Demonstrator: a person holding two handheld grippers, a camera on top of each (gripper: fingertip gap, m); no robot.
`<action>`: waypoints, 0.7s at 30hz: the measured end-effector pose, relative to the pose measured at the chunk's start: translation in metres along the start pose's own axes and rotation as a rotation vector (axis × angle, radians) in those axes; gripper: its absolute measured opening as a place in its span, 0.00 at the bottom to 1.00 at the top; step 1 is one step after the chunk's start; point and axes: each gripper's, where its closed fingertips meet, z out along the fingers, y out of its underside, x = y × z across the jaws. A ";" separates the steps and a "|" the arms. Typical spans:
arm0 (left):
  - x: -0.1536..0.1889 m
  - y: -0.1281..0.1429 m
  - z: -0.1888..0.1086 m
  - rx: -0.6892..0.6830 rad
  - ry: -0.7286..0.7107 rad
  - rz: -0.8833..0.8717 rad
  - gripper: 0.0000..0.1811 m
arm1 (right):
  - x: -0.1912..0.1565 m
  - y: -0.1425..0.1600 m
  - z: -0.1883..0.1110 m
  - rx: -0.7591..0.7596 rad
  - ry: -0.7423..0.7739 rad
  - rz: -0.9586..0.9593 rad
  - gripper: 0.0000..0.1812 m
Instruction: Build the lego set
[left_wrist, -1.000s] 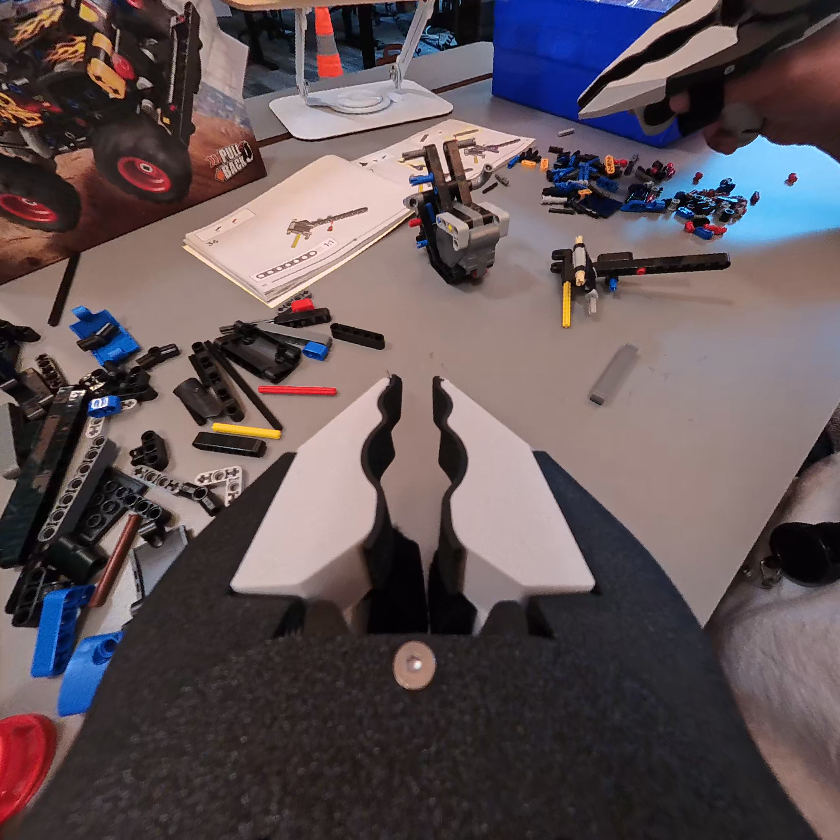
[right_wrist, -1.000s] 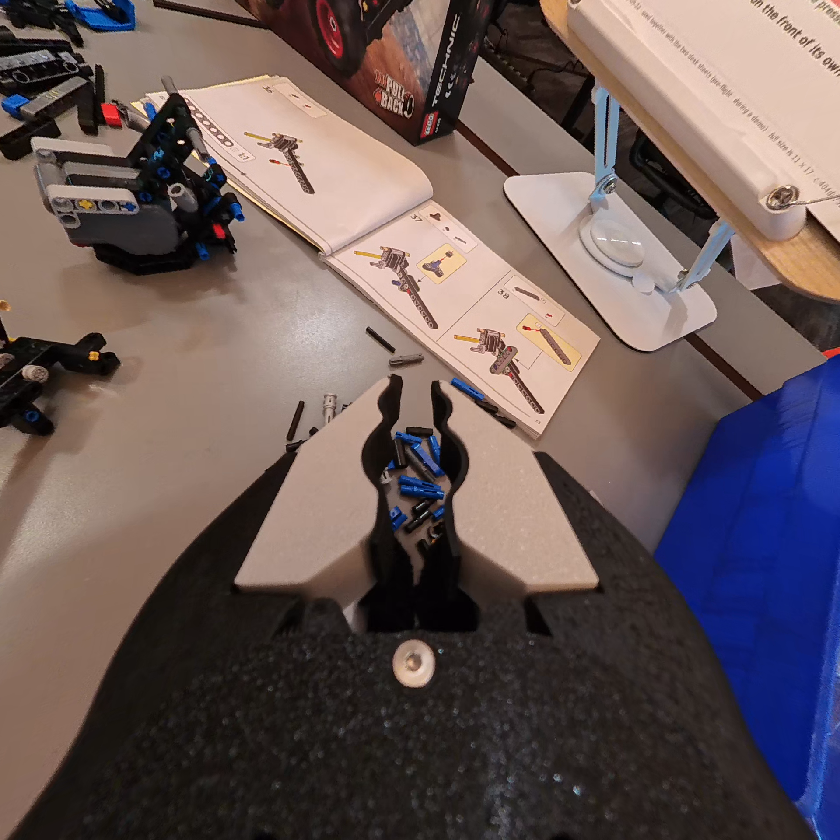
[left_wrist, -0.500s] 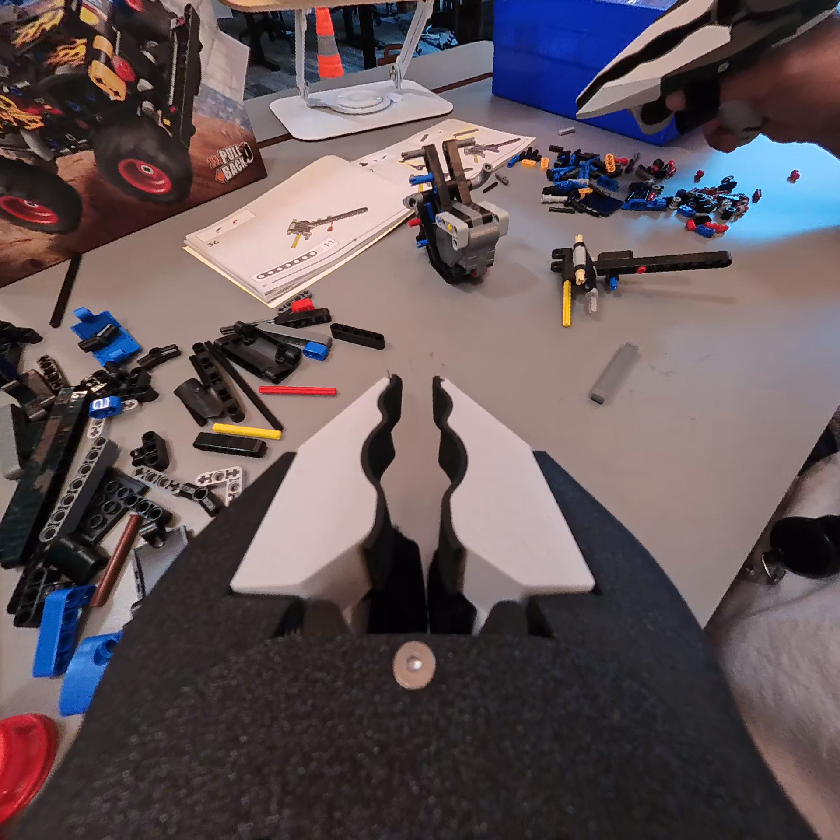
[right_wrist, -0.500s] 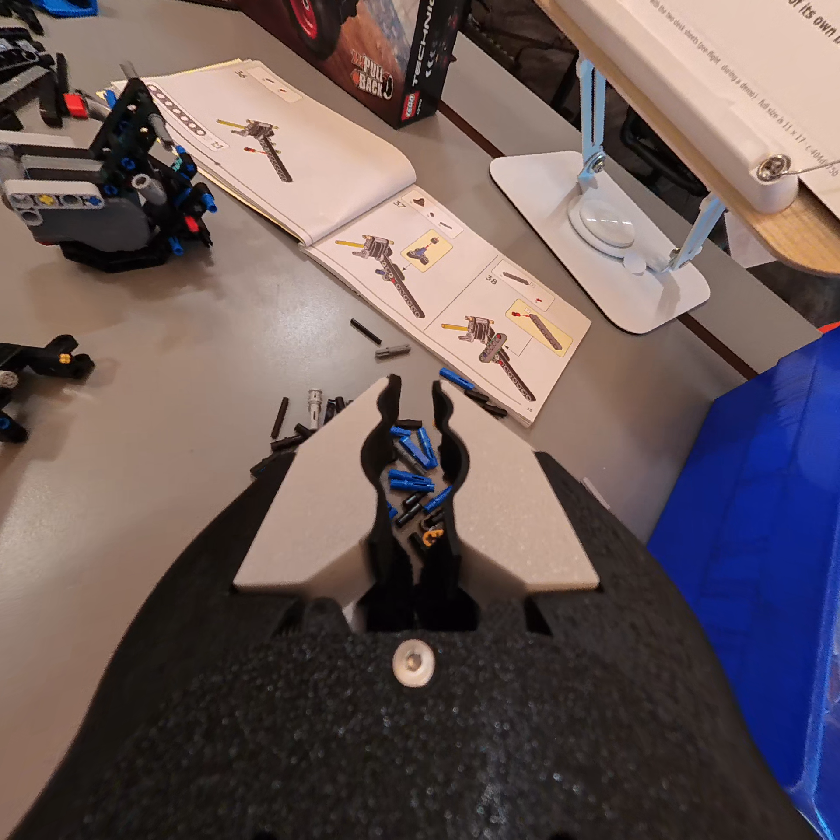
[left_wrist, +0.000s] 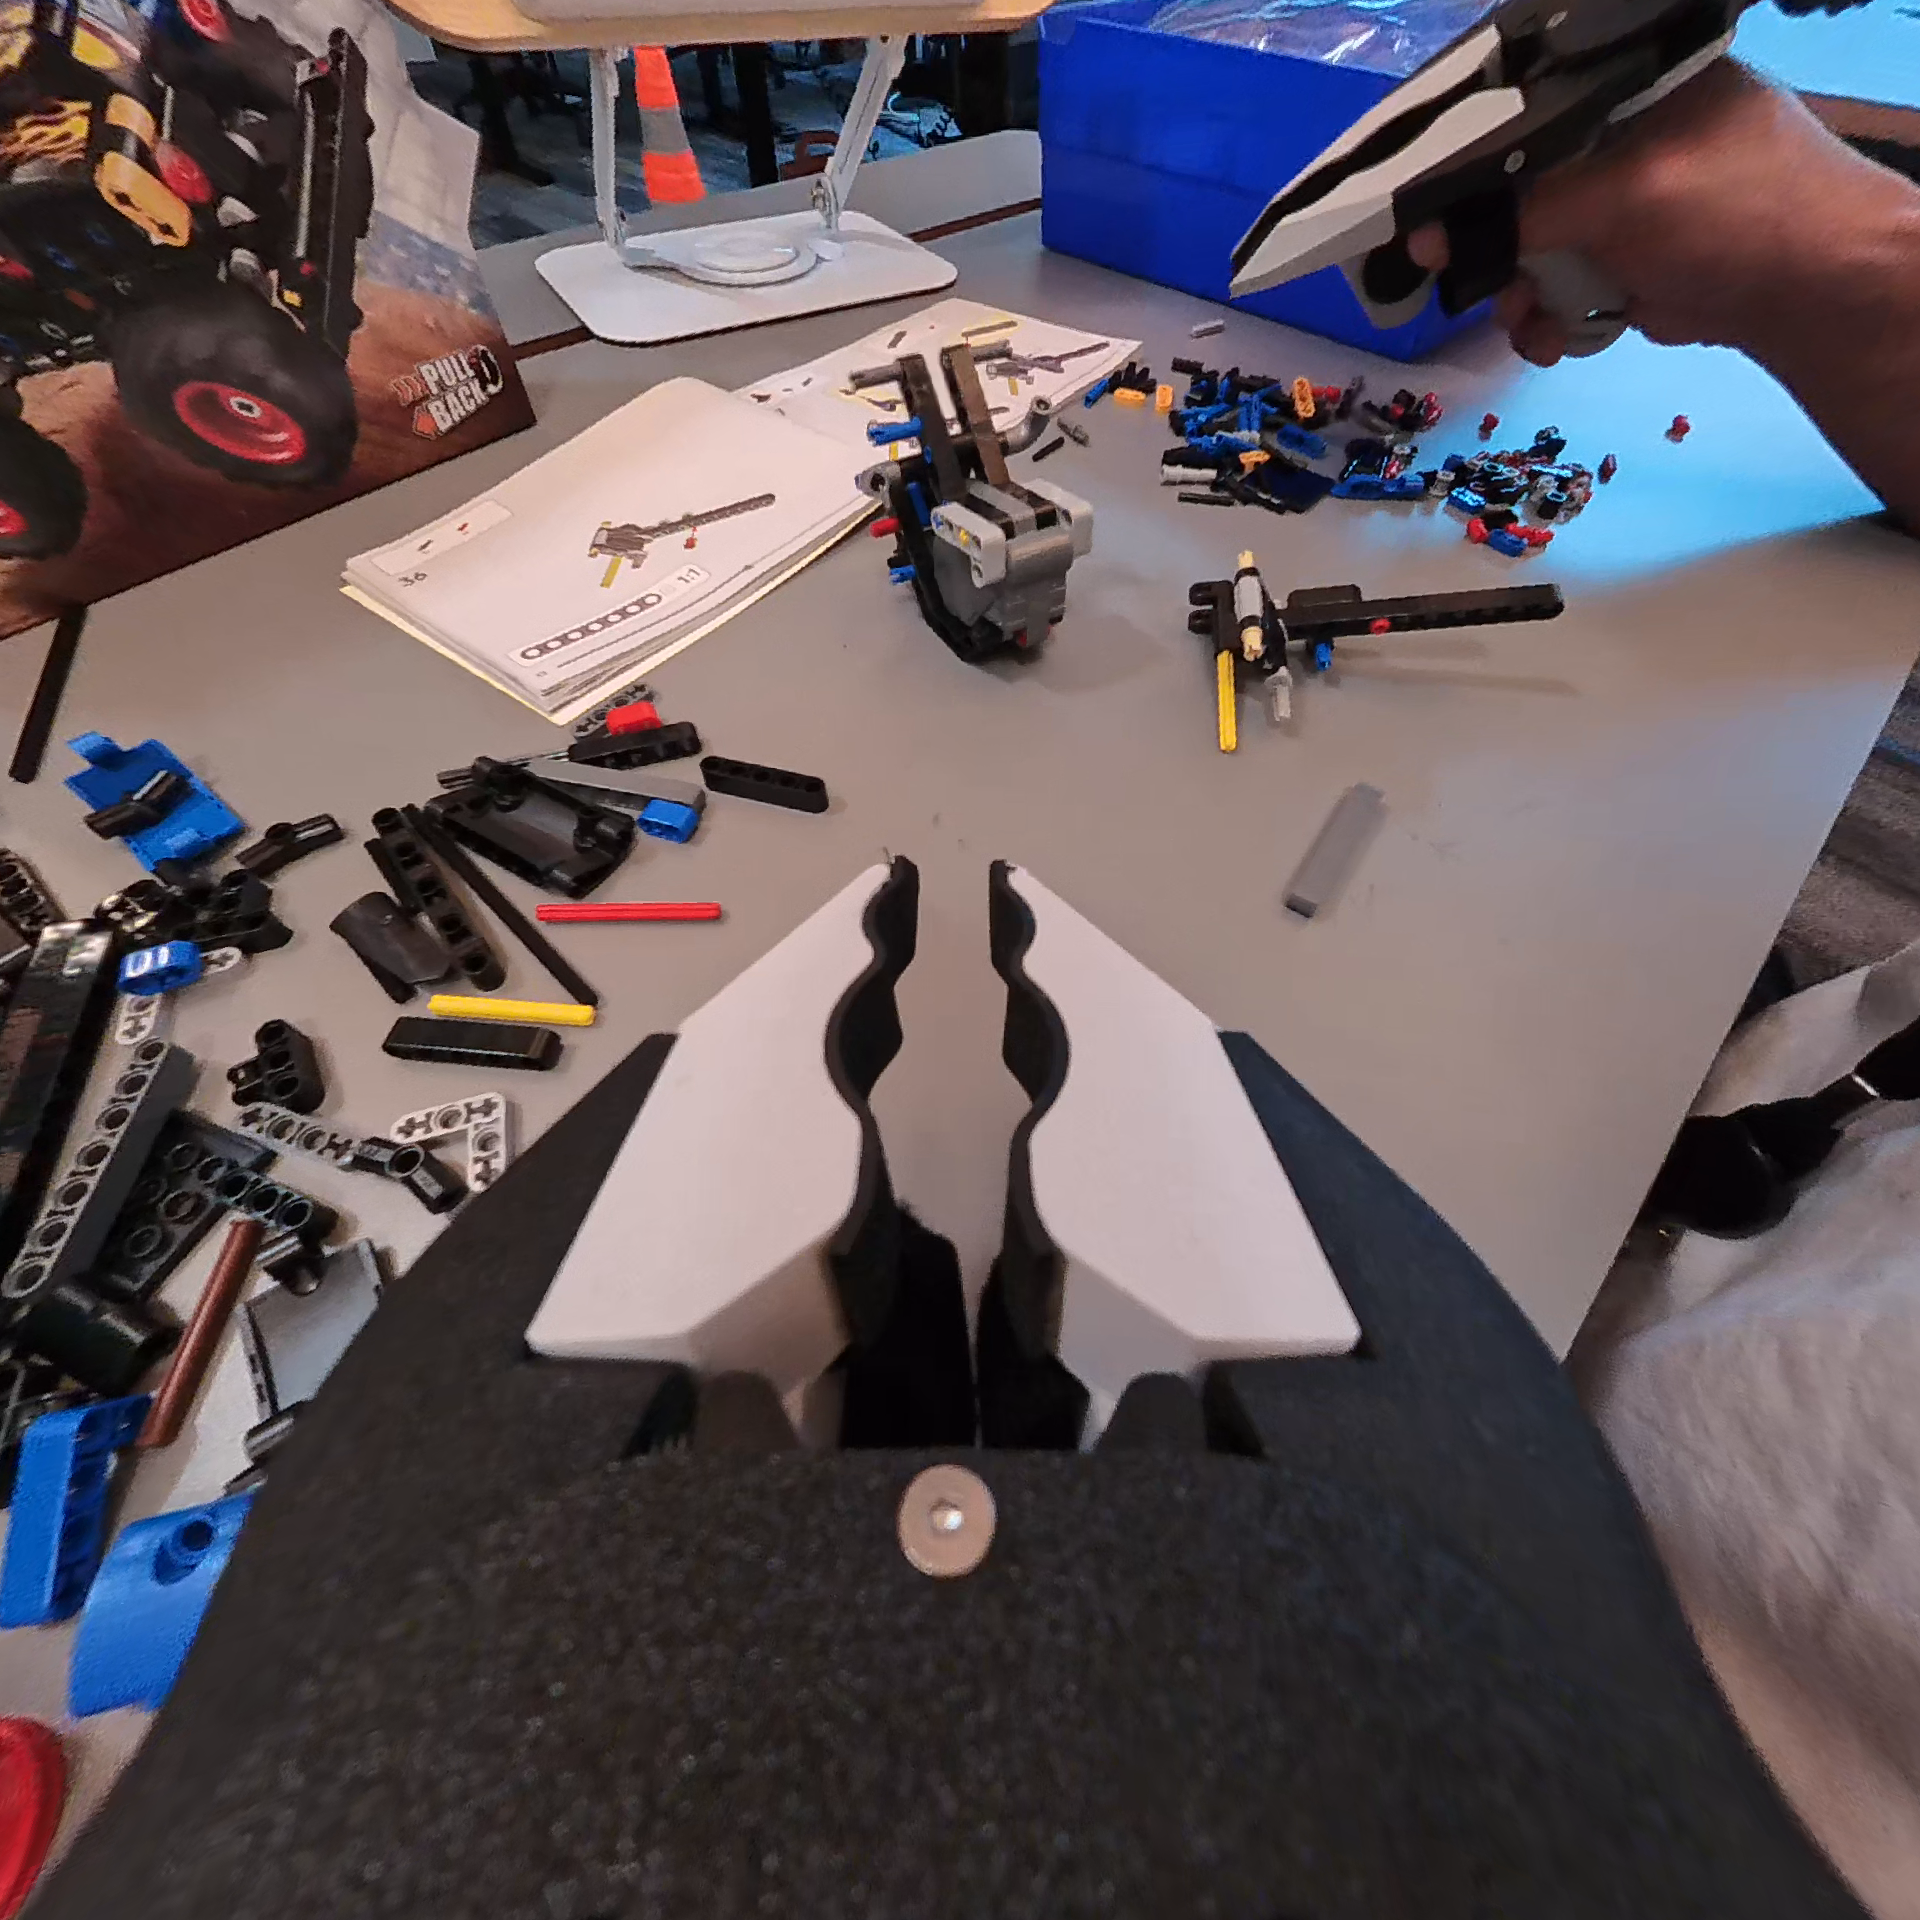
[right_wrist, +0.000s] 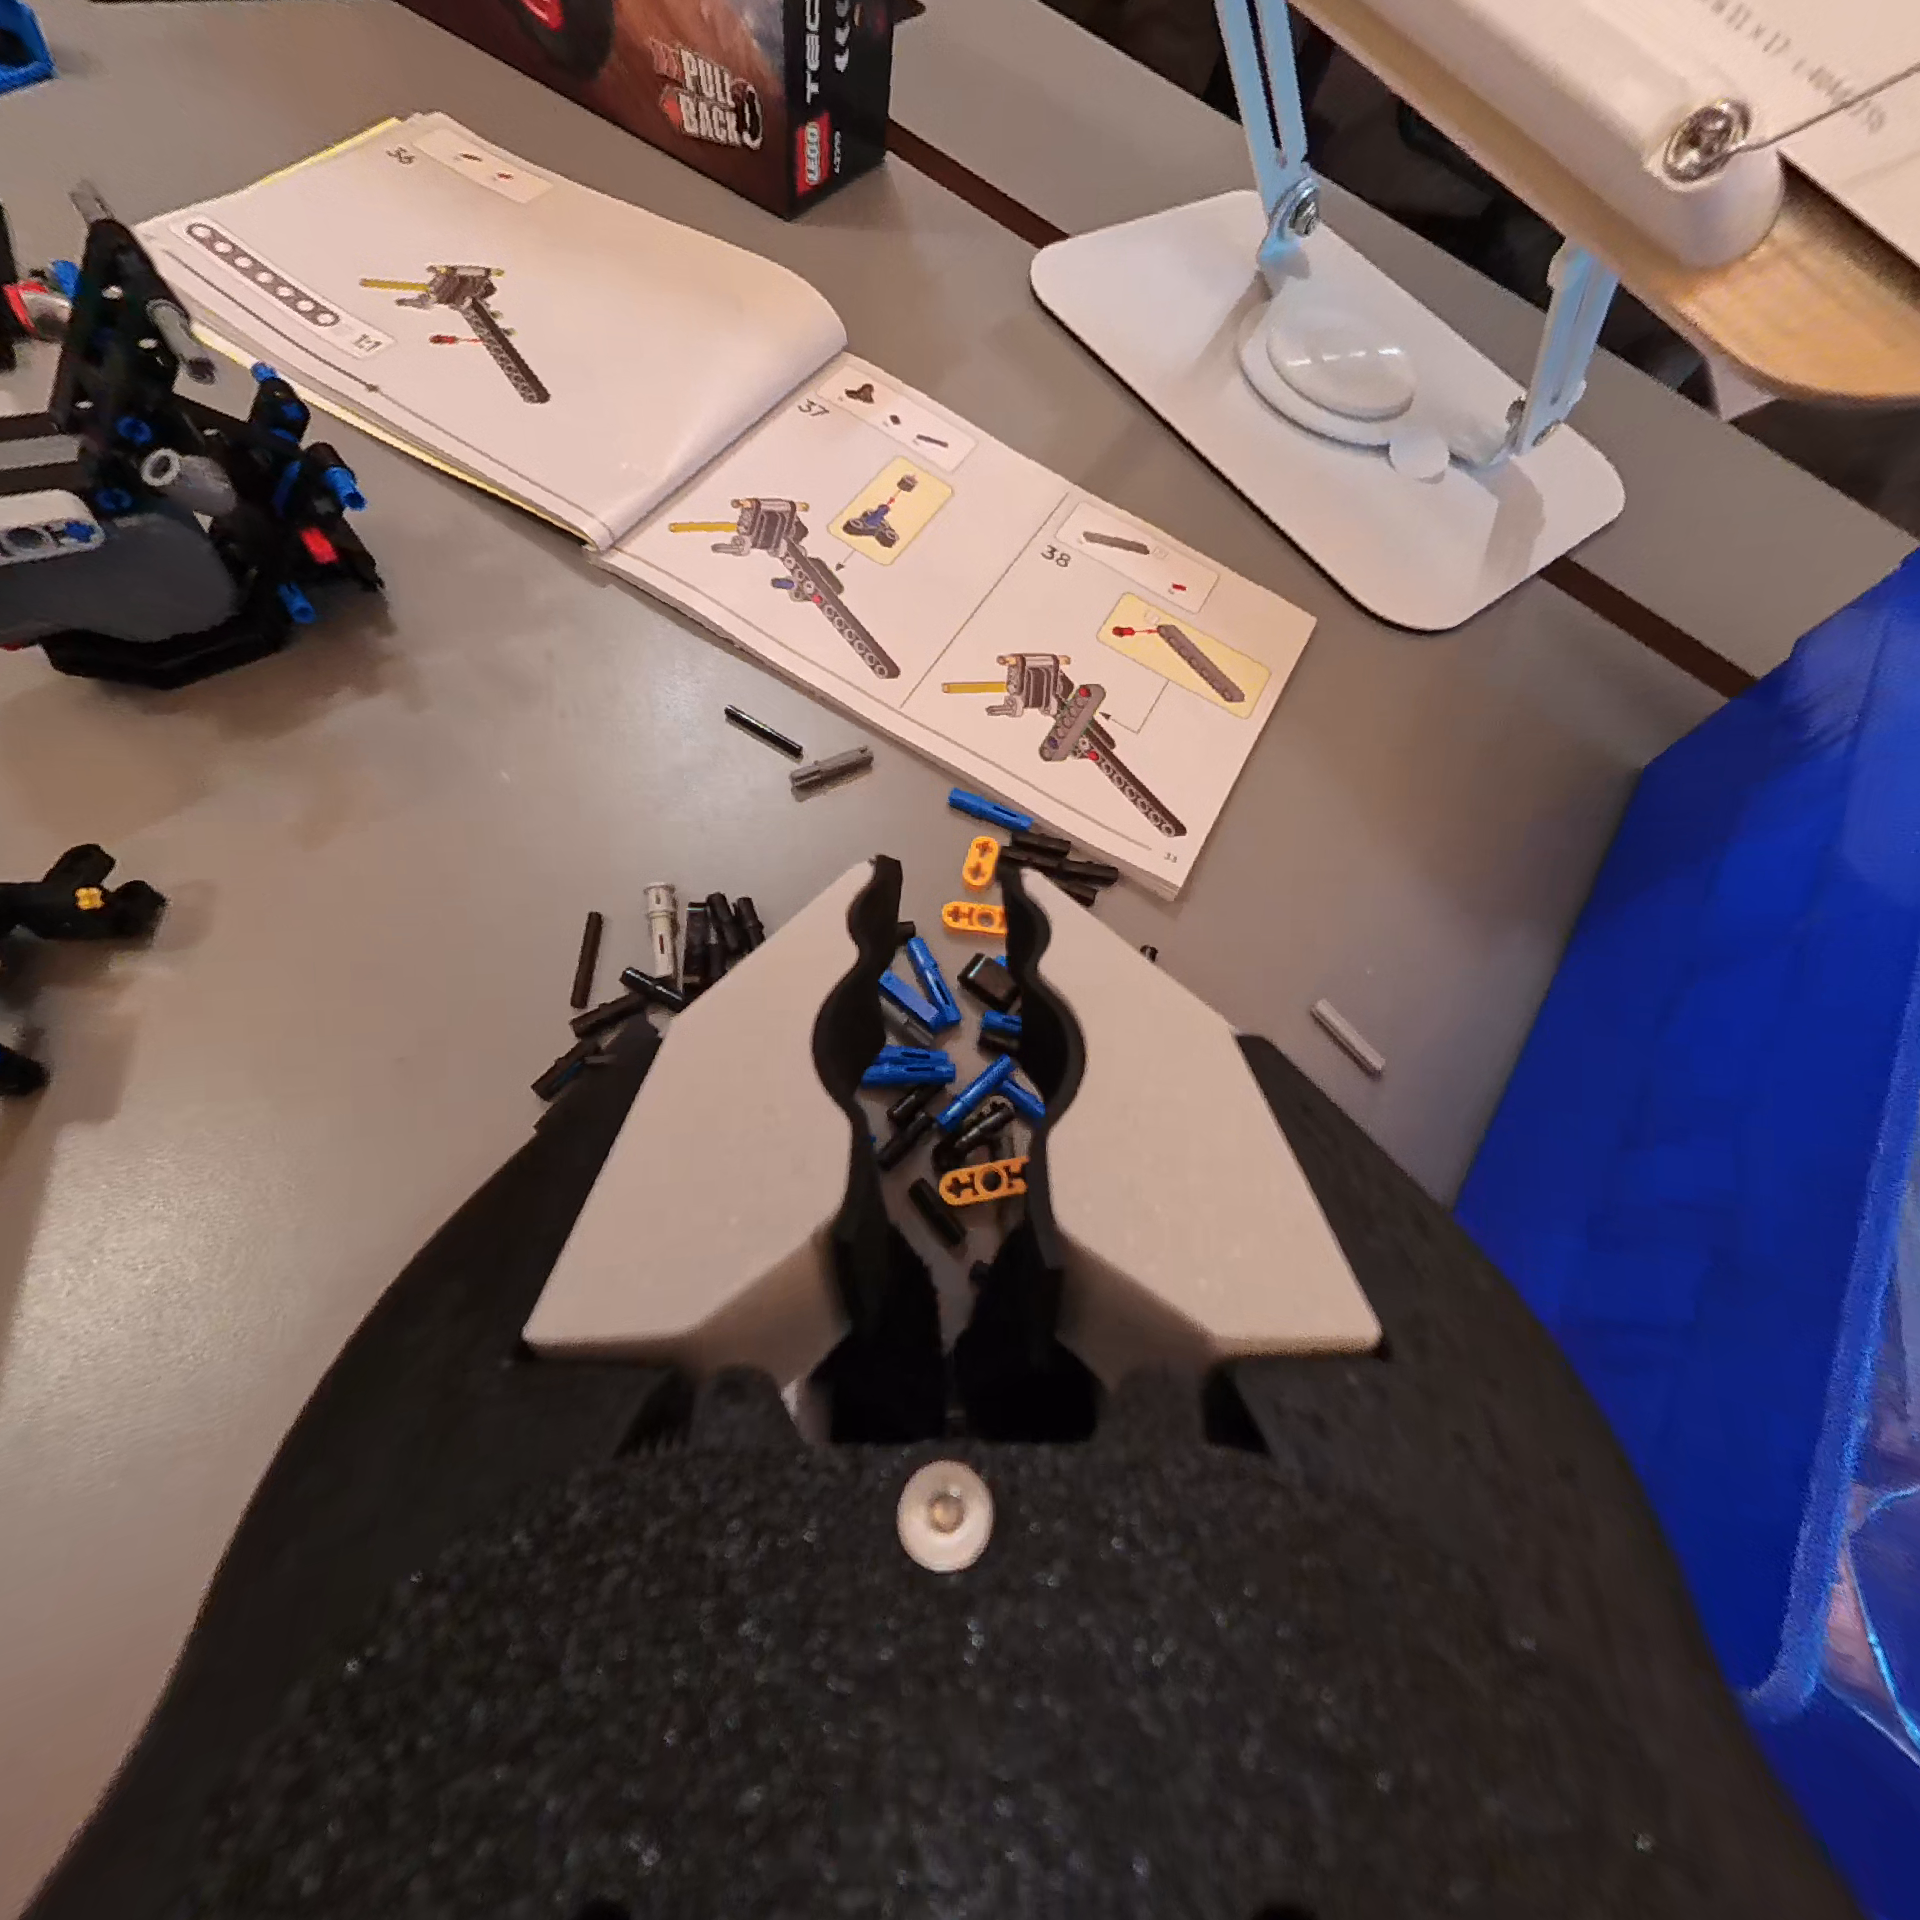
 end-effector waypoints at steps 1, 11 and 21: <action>0.000 0.000 0.000 0.001 0.001 -0.004 0.06 | 0.000 0.000 0.000 -0.001 -0.006 0.009 0.11; 0.001 -0.001 -0.001 0.004 0.000 0.009 0.06 | 0.001 -0.002 -0.027 0.001 0.043 -0.024 0.10; 0.008 -0.005 -0.005 0.043 0.027 0.040 0.06 | -0.008 0.094 -0.127 -0.115 0.097 0.149 0.12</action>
